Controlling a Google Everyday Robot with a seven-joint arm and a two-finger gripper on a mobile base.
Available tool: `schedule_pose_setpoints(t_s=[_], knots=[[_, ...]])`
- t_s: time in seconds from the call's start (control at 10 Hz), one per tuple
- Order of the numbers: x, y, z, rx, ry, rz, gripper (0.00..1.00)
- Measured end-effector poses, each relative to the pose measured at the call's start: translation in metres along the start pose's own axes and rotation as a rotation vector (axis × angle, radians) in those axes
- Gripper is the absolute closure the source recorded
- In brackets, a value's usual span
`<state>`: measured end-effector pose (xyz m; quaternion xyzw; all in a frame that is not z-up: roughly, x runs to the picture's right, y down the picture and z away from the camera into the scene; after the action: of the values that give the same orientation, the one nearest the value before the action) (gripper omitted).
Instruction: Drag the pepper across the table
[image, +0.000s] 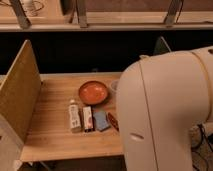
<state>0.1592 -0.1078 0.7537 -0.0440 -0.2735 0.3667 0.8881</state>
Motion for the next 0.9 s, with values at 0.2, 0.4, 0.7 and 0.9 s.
schedule_pose_setpoints(t_s=[0.2, 0.4, 0.7, 0.9], knots=[[0.022, 0.014, 0.005, -0.057, 0.095, 0.042, 0.20], [0.033, 0.024, 0.001, -0.106, 0.192, 0.072, 0.20], [0.028, 0.034, -0.011, -0.165, 0.266, 0.071, 0.20], [0.023, 0.051, -0.014, -0.228, 0.289, 0.039, 0.20]])
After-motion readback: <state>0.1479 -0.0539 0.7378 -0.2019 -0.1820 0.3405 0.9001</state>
